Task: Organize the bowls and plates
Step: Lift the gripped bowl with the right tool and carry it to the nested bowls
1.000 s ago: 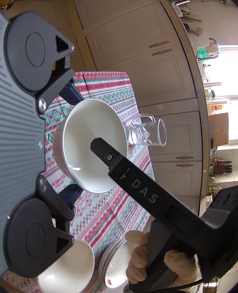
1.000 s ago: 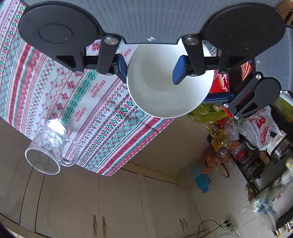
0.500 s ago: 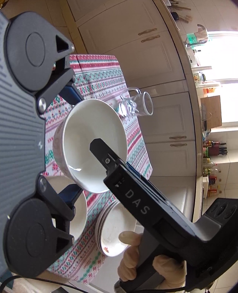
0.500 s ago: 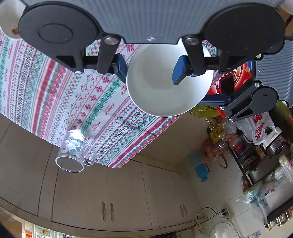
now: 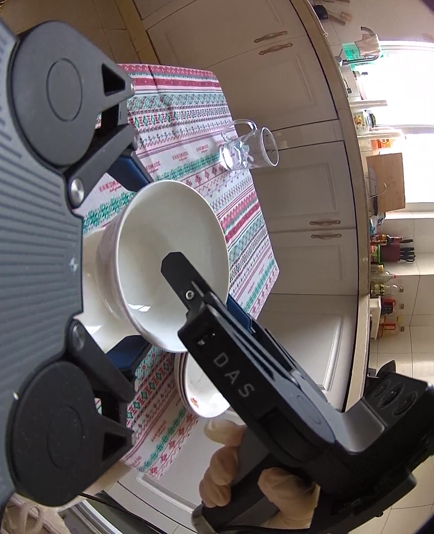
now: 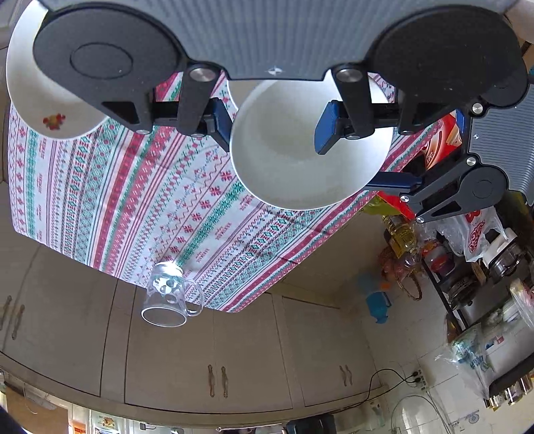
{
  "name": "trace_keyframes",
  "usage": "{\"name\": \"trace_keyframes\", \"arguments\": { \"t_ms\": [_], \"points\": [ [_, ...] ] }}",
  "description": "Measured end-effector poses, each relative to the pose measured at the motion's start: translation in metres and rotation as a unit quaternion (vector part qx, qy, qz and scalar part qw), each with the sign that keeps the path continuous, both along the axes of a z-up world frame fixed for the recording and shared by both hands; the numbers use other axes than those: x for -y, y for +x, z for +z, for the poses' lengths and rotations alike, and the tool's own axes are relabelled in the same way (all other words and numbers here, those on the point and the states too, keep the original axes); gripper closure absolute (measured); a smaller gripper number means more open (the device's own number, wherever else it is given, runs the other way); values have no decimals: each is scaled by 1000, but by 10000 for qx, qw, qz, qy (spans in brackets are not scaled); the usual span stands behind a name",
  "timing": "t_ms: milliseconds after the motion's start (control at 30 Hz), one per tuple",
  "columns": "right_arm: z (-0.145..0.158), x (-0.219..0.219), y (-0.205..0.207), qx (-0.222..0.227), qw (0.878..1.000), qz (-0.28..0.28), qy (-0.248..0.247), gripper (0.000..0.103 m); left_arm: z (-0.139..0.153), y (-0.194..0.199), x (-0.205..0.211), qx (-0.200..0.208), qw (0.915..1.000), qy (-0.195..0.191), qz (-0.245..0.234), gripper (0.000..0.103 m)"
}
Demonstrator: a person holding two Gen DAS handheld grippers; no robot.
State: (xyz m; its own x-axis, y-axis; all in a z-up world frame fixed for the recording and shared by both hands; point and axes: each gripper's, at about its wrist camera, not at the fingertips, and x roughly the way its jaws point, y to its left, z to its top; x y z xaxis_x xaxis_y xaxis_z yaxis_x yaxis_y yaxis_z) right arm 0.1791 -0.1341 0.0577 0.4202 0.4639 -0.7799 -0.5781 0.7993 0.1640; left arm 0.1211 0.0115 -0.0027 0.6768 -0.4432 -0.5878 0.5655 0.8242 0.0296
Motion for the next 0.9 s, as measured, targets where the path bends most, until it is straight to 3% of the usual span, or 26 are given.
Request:
{"name": "trace_keyframes", "arguments": {
  "t_ms": [367,900],
  "points": [
    [-14,18,-26,-112,9998,-72,124,44,-8,-19,8,-212,9998,-25,-45,11],
    [-27,23,-26,-193,9992,-158,313,44,-18,-16,10,-301,9995,50,-50,11]
  ]
}}
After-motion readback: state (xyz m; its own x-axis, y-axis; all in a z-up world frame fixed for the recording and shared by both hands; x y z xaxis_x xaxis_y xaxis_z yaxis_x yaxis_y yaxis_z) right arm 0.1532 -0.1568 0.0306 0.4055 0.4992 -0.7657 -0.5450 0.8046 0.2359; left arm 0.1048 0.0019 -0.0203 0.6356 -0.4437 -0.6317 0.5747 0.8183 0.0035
